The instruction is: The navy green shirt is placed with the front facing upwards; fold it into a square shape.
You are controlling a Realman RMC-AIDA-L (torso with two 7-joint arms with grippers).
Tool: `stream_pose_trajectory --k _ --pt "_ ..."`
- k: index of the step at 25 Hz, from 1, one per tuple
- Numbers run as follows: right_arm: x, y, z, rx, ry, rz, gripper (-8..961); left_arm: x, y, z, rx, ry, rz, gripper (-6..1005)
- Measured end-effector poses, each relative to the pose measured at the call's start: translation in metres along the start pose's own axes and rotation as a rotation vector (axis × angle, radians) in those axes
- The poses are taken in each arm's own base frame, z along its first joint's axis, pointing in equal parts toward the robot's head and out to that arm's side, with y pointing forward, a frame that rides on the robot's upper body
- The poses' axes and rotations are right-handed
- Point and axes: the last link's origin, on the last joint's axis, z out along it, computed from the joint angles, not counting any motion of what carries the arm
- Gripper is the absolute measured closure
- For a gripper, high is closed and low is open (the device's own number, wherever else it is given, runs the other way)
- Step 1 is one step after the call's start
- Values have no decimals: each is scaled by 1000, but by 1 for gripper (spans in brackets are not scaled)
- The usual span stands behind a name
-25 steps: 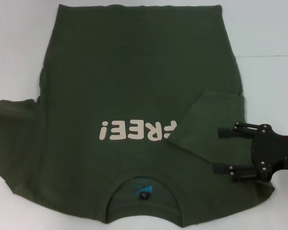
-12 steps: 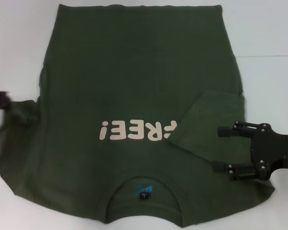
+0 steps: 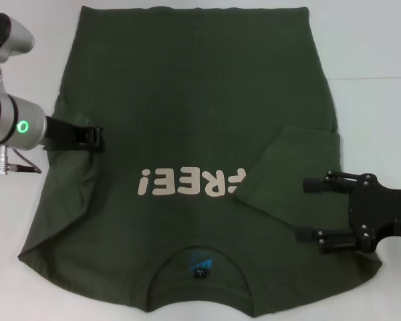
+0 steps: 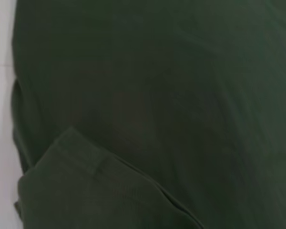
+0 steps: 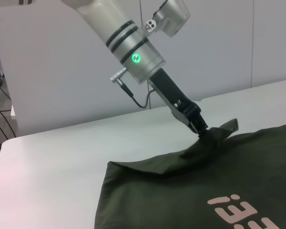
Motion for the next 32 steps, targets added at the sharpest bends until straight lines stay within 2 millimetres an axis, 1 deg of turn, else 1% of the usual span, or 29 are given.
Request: stream_pose_trajectory --k 10,16,20,21,23,24,25,26,28,29,30,32 --pt "-1 1 1 -5 -4 -4 33 -7 0 12 -47 2 -75 966" --pt "-3 -1 -3 2 -7 -14 34 -5 -6 6 -121 33 -154 954" --pt "-9 -3 -9 15 17 -7 35 -9 -6 2 -159 21 -108 784" --pt "-11 -4 -10 18 23 3 35 -11 -4 1 -183 17 -61 741" --pt "-17 -5 -15 26 36 40 35 -19 5 -4 -283 5 100 511" --pt "-21 -6 -18 33 43 55 35 -22 9 -7 -319 -1 154 486" --pt "-24 -7 -21 44 59 74 36 -22 9 -7 -319 -1 154 461" --pt "-27 -7 -24 54 72 82 36 -29 15 -10 -385 -13 250 436" --pt "-32 -7 -28 77 112 114 36 -38 24 -15 -470 -33 383 387" --pt "-34 -7 -31 86 127 135 36 -38 24 -15 -470 -33 383 362" --pt "-38 -6 -36 106 148 179 37 -53 33 -22 -578 -60 538 337" --pt "-39 -6 -39 119 161 205 37 -61 36 -27 -639 -56 592 236"
